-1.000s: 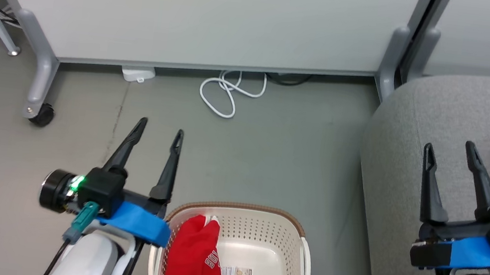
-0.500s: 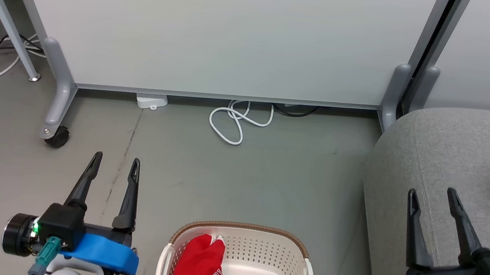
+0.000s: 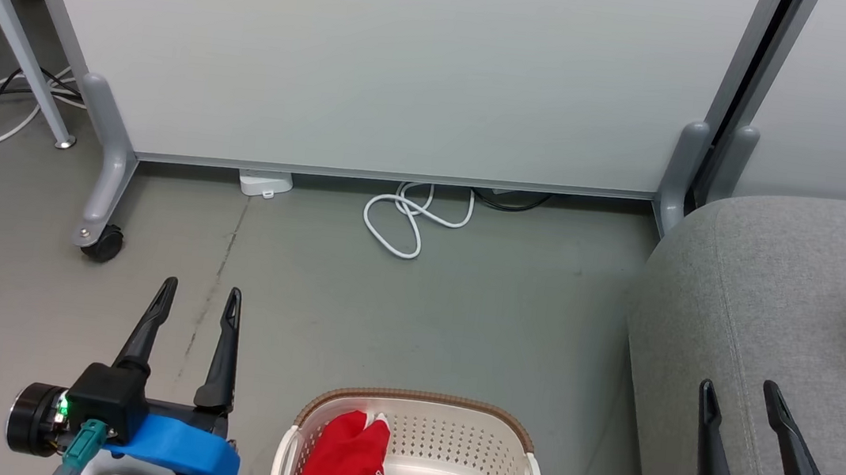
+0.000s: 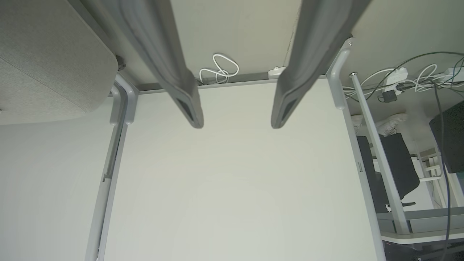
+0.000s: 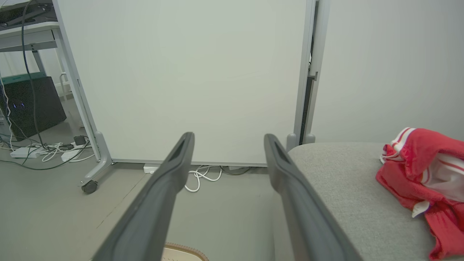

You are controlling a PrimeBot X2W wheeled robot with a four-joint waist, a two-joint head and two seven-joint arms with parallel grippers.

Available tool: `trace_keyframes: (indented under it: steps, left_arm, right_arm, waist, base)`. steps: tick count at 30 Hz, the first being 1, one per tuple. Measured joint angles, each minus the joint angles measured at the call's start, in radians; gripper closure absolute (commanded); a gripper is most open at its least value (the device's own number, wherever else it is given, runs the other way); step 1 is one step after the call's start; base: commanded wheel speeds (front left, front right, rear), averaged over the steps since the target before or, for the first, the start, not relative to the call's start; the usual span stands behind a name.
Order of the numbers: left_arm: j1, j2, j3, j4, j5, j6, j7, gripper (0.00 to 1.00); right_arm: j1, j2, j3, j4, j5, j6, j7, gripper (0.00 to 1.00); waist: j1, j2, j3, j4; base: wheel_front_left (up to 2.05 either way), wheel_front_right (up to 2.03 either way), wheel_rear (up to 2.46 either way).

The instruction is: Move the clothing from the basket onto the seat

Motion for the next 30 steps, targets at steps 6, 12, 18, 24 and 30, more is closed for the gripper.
trace_keyframes:
  steps: [6,12,18,24,30]
  left_arm:
    - [0.008,-0.014,0.008,0.005,0.01,-0.009,0.0,0.0]
    - [0.008,-0.02,0.015,0.011,0.018,-0.017,0.0,0.0]
    - [-0.032,-0.021,0.004,0.024,0.041,-0.039,0.0,0.0]
    - [-0.13,0.004,-0.069,0.081,0.081,-0.069,0.0,0.0]
    - [-0.251,0.027,-0.159,0.185,0.095,-0.082,0.0,0.0]
  right_arm:
    - [0.0,0.0,0.007,0.005,0.001,0.0,0.0,0.0]
    - [-0.002,0.0,0.011,0.008,0.001,0.0,0.0,0.0]
    - [-0.016,0.0,0.016,0.009,-0.002,0.0,0.0,0.0]
    - [-0.055,0.001,0.03,0.005,-0.014,0.0,0.0,0.0]
    - [-0.113,0.001,0.053,-0.004,-0.038,0.0,0.0,0.0]
  waist:
    - [0.0,0.0,0.0,-0.004]
    - [0.0001,0.0,0.008,-0.007]
    - [0.0001,0.0,0.03,-0.015]
    - [0.0001,0.0,0.076,-0.03]
    - [0.0002,0.0,0.147,-0.055]
  base:
    - [0.0,0.0,0.0]
    - [0.0,0.0,0.0]
    - [0.0,0.0,0.0]
    - [0.0,0.0,0.0]
    - [0.0,0.0,0.0]
